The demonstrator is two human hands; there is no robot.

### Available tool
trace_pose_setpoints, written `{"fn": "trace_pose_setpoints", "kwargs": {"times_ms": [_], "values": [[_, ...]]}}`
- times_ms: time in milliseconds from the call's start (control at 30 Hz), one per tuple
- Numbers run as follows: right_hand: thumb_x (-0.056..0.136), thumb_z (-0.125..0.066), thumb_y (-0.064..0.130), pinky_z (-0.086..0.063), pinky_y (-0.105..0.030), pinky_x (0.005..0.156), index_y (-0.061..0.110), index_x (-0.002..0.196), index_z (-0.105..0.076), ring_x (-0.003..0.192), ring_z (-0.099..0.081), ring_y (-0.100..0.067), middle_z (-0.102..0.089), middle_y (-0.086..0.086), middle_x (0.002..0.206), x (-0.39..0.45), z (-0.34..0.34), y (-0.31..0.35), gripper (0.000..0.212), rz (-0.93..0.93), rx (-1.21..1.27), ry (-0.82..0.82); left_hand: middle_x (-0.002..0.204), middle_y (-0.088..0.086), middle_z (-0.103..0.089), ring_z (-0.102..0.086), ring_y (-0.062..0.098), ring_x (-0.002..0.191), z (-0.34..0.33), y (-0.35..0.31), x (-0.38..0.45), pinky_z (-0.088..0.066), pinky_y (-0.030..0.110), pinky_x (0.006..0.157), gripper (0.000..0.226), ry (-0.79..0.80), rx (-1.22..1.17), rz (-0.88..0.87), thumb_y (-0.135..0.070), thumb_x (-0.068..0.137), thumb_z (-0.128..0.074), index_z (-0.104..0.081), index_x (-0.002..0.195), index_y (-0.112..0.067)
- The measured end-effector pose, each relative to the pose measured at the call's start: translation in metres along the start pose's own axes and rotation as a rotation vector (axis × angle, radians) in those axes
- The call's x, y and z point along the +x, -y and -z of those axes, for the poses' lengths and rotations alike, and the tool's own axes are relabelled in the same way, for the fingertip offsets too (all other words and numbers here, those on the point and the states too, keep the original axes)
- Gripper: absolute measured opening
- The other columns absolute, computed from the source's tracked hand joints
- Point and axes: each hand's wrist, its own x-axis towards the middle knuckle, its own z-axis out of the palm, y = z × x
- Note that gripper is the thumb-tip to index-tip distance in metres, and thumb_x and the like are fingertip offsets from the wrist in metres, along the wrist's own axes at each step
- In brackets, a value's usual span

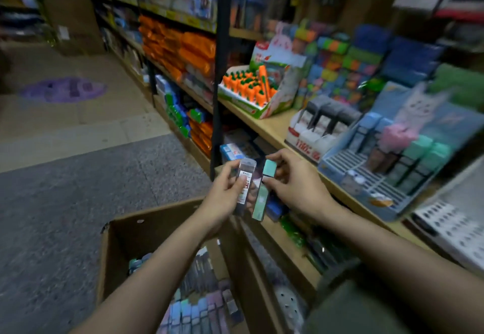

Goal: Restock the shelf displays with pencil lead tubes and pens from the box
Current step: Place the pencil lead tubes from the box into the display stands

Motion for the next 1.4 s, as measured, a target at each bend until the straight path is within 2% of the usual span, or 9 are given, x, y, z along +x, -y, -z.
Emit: {"fn": "trace_pose_setpoints", "kwargs": {"times_ms": [167,267,500,600,700,900,1100,1233,1400], "values": [[0.085,-0.074,0.024,-0.042,-0.007,0.059,0.033,0.105,-0.052,0.071,-0.06,0.005,-0.058,0.02,0.081,-0.011,0.082,-0.002,0.031,0.004,-0.058,-0.166,0.083,0.007,-0.066,-0.064,0.016,0.063,-0.063,-0.041,0.017,-0.056,0.028,0.056,0.025,0.068,-0.044,-0.026,-0.013,0.103,-0.044,-0.048,0.125,-0.023],[0.085,-0.075,0.024,-0.054,-0.03,0.064,0.027,0.105,-0.054,0.071,-0.066,-0.006,-0.06,0.013,0.087,-0.013,0.133,-0.01,0.029,-0.035,-0.102,-0.254,0.077,0.004,-0.063,-0.063,0.011,0.055,-0.097,-0.063,0.026,-0.055,0.026,0.052,0.023,0.112,-0.086,-0.031,-0.012,0.103,-0.043,-0.049,0.12,-0.027],[0.081,-0.078,0.022,-0.058,-0.031,0.068,0.024,0.1,-0.062,0.072,-0.064,-0.002,-0.061,0.015,0.08,-0.03,0.214,-0.039,0.025,-0.099,-0.359,-0.395,0.092,0.006,-0.066,-0.065,0.012,0.067,-0.142,-0.081,0.04,-0.058,0.027,0.061,0.029,0.21,-0.082,0.009,-0.014,0.102,-0.045,-0.046,0.127,-0.029],[0.08,-0.079,0.019,-0.058,-0.033,0.07,0.019,0.103,-0.065,0.072,-0.066,-0.009,-0.07,0.004,0.085,-0.034,0.214,-0.053,0.027,-0.098,-0.451,-0.368,0.097,0.008,-0.063,-0.064,0.012,0.072,-0.152,-0.072,0.04,-0.058,0.027,0.066,0.038,0.243,-0.06,0.023,-0.004,0.099,-0.047,-0.047,0.117,-0.038],[0.081,-0.078,0.015,-0.056,-0.03,0.07,0.016,0.104,-0.066,0.076,-0.067,-0.013,-0.069,-0.002,0.103,-0.034,0.207,-0.064,0.027,-0.072,-0.478,-0.336,0.098,0.008,-0.061,-0.065,0.009,0.075,-0.158,-0.06,0.04,-0.059,0.027,0.069,0.045,0.257,-0.049,0.024,0.001,0.098,-0.046,-0.043,0.126,-0.034],[0.079,-0.08,0.013,-0.054,-0.032,0.075,0.011,0.102,-0.066,0.084,-0.066,-0.02,-0.067,-0.007,0.101,-0.03,0.198,-0.076,0.027,-0.055,-0.523,-0.278,0.103,0.011,-0.064,-0.066,0.011,0.078,-0.153,-0.05,0.044,-0.059,0.029,0.073,0.048,0.245,-0.071,0.042,0.002,0.097,-0.049,-0.043,0.134,-0.028],[0.077,-0.081,0.014,-0.055,-0.048,0.078,0.007,0.102,-0.067,0.085,-0.064,-0.027,-0.065,-0.01,0.1,-0.027,0.186,-0.083,0.029,-0.038,-0.563,-0.304,0.103,0.011,-0.066,-0.068,0.008,0.075,-0.152,-0.047,0.045,-0.058,0.024,0.068,0.039,0.239,-0.089,0.018,0.003,0.096,-0.05,-0.048,0.119,-0.029],[0.076,-0.081,0.011,-0.057,-0.047,0.077,0.005,0.1,-0.068,0.084,-0.065,-0.028,-0.064,-0.011,0.099,-0.03,0.181,-0.088,0.028,-0.026,-0.58,-0.325,0.101,-0.002,-0.073,-0.071,0.007,0.086,-0.155,-0.043,0.047,-0.055,0.023,0.072,0.032,0.231,-0.067,0.032,-0.004,0.095,-0.055,-0.052,0.121,-0.022],[0.082,-0.076,0.017,-0.058,-0.044,0.078,0.007,0.114,-0.068,0.089,-0.065,-0.026,-0.063,-0.009,0.109,-0.033,0.179,-0.085,0.034,-0.021,-0.626,-0.323,0.104,0.002,-0.073,-0.07,0.014,0.095,-0.161,-0.041,0.042,-0.057,0.029,0.081,0.024,0.24,-0.091,0.068,-0.007,0.095,-0.058,-0.057,0.111,-0.025]]}}
